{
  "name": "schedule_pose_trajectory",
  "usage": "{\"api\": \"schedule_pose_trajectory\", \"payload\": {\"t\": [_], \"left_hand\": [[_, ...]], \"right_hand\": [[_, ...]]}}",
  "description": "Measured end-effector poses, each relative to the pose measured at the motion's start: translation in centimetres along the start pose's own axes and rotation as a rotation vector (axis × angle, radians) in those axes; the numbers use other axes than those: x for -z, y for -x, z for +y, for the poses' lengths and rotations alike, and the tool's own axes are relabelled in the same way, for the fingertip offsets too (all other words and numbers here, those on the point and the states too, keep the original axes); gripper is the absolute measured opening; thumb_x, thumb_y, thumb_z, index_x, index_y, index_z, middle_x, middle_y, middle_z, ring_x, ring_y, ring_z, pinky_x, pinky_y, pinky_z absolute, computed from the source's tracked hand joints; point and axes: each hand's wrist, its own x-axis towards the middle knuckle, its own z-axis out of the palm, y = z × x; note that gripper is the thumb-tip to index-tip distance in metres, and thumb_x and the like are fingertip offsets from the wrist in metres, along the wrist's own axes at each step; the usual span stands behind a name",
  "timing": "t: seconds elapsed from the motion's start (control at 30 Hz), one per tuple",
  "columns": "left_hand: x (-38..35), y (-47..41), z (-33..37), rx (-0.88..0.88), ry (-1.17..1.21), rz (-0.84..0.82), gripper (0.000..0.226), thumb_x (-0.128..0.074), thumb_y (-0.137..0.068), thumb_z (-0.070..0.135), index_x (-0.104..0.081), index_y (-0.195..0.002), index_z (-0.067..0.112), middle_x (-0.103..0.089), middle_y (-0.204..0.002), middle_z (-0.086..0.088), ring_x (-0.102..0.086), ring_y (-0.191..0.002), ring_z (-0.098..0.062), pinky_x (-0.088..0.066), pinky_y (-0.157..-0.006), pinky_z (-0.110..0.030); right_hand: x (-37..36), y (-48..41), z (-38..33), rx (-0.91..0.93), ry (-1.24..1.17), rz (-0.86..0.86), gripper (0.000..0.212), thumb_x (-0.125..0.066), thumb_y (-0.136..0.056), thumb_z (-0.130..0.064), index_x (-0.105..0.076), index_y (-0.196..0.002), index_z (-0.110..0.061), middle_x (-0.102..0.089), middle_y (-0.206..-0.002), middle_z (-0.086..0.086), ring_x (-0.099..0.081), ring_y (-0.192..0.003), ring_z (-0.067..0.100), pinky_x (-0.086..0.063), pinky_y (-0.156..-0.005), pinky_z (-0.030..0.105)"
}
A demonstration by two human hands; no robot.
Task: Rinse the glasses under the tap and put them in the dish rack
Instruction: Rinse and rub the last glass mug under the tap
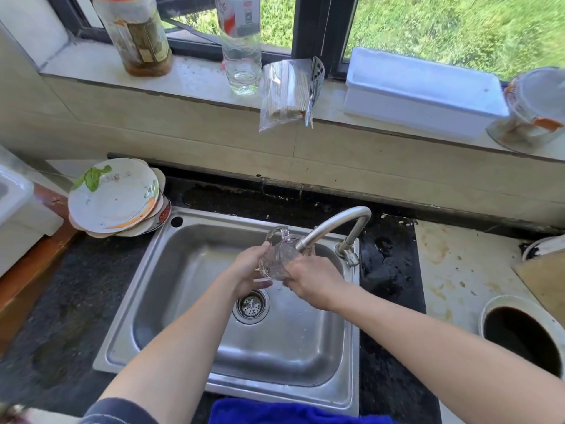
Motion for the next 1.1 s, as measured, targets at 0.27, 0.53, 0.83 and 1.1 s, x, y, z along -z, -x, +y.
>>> {"api": "schedule_pose_trajectory", "payload": {"t": [0.27, 0.53, 0.83, 1.1], "left_hand": [[1.0, -1.4, -0.8, 0.033, 0.222, -0.038, 0.029, -0.058, -0.079, 0.038, -0.068, -0.095, 0.016, -0.066, -0.090, -0.007, -0.059, -0.075, -0.022, -0.045, -0.066, -0.030], [0.7, -0.5, 0.4, 0.111, -0.042, -0.053, 0.021, -0.054, -0.081, 0.033, -0.064, -0.072, 0.017, -0.060, -0.067, -0.002, -0.056, -0.052, -0.016, -0.046, -0.051, -0.020], [1.3, -0.6, -0.9, -0.020, 0.295, -0.244, 0.046, -0.039, -0.097, 0.044, -0.070, -0.100, 0.010, -0.070, -0.096, -0.011, -0.064, -0.086, -0.025, -0.047, -0.079, -0.036], [2.3, -1.8, -1.6, -0.057, 0.254, -0.047, 0.036, -0.043, -0.090, 0.043, -0.065, -0.098, 0.015, -0.068, -0.083, -0.005, -0.060, -0.067, -0.019, -0.044, -0.060, -0.027]], "right_hand": [[-1.3, 2.1, -0.2, 0.144, -0.135, 0.157, 0.027, -0.052, -0.086, -0.019, -0.068, -0.108, -0.021, -0.070, -0.107, 0.000, -0.065, -0.100, 0.025, -0.057, -0.071, 0.037], [-1.4, 1.3, 1.7, 0.371, 0.044, 0.194, 0.039, -0.076, -0.063, -0.003, -0.074, -0.100, -0.017, -0.073, -0.103, -0.001, -0.068, -0.102, 0.024, -0.057, -0.065, 0.031], [-0.6, 0.0, 0.4, 0.146, -0.161, 0.097, 0.013, -0.063, -0.090, -0.016, -0.068, -0.100, -0.009, -0.069, -0.103, 0.008, -0.062, -0.100, 0.029, -0.051, -0.077, 0.038], [-0.6, 1.1, 1.4, 0.151, -0.125, 0.164, 0.021, -0.065, -0.087, -0.020, -0.071, -0.107, -0.020, -0.070, -0.113, -0.002, -0.063, -0.109, 0.022, -0.053, -0.080, 0.033]]}}
